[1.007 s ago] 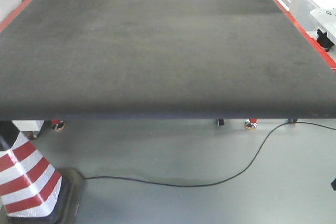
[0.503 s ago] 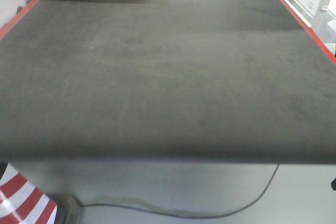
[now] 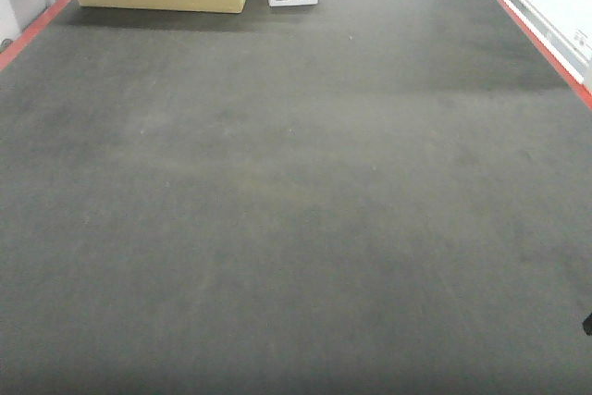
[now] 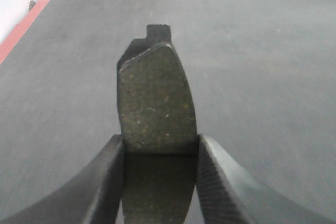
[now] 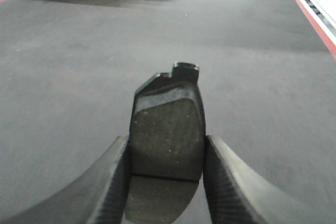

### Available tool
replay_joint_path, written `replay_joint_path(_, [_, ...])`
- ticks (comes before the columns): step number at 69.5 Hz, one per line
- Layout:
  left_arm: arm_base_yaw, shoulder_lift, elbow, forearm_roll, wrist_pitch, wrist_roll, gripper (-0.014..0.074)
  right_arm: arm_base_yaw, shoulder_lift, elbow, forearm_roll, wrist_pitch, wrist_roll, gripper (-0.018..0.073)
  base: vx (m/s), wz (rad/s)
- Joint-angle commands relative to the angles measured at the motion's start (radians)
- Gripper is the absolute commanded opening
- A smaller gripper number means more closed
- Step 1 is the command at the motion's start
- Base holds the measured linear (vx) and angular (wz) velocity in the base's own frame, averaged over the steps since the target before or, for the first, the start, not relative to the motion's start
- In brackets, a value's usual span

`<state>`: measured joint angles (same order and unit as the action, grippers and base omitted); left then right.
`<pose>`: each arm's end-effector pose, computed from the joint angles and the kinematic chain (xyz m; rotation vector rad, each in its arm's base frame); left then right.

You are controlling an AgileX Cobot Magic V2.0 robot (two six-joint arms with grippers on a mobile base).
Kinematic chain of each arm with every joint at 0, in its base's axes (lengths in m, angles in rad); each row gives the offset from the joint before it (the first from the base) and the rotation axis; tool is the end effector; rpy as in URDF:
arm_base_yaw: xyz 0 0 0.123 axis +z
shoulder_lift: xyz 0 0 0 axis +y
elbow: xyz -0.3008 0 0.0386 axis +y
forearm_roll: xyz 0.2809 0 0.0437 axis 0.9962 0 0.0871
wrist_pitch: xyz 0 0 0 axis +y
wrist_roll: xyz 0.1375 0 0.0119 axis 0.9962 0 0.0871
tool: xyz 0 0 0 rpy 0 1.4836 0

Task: Move and align brake pads A on conveyor
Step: 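Lower the left gripper with its brake pad toward the belt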

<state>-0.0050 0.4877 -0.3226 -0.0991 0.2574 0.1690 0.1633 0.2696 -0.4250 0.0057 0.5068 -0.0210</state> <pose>0.1669 -0.0043 0.2496 0.0915 1.9026 0.0222 0.1226 0.0206 0.2908 -0.1664 1.8287 0.1059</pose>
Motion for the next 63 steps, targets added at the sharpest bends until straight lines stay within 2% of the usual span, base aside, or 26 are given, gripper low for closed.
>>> replay_joint_path(1, [-0.004,0.007,-0.028,-0.009,-0.096,-0.002,-0.0006,-0.001,0.009,-0.031,-0.006,-0.093,-0.008,-0.0007,0.32,0.00])
replay_joint_path(35, [-0.004,0.007,-0.028,-0.009,-0.096,-0.002,-0.0006,-0.001,0.009,-0.031,-0.006,-0.093,-0.008,-0.0007,0.27,-0.02])
replay_joint_path(63, [-0.004,0.007,-0.028,-0.009,-0.096,-0.002,-0.0006,-0.001,0.009,-0.031,-0.006,-0.095,-0.008,-0.0007,0.13,0.02])
